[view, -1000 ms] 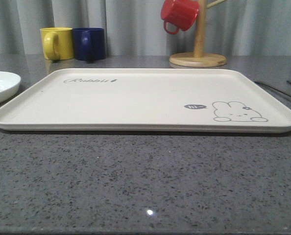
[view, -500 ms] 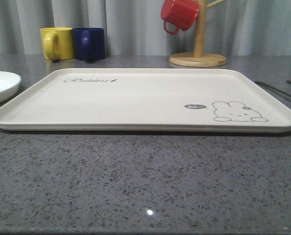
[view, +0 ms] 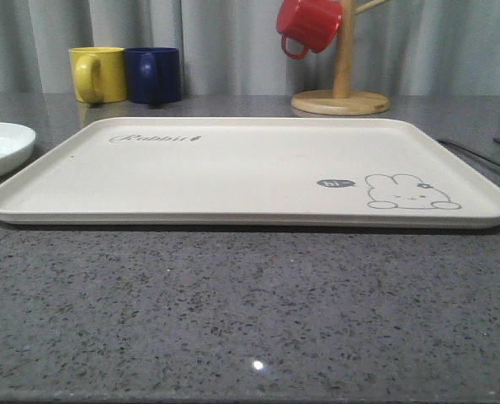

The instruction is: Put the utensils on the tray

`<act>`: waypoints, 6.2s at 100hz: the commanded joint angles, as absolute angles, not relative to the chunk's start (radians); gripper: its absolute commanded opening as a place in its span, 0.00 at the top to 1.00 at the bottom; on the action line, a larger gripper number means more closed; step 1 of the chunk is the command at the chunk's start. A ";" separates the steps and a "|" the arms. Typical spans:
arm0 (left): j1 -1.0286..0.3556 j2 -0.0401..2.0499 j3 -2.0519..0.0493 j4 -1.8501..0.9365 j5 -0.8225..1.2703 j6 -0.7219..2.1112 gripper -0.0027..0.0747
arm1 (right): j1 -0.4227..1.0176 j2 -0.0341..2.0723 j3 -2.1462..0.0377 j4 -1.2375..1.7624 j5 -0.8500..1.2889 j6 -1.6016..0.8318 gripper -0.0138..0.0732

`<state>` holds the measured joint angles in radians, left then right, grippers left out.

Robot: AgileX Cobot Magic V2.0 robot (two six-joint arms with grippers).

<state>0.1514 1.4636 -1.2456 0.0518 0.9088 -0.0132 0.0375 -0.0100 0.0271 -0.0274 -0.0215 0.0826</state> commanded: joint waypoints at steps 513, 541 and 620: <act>-0.098 0.808 -0.738 -0.408 0.204 0.322 0.54 | 0.031 -0.032 0.010 -0.027 -0.106 0.076 0.92; -0.098 0.515 -0.530 -0.384 0.154 0.322 0.59 | 0.031 -0.032 0.010 -0.027 -0.106 0.076 0.92; -0.098 0.403 -0.470 -0.374 0.130 0.322 0.99 | 0.031 -0.032 -0.003 -0.027 -0.194 0.076 0.92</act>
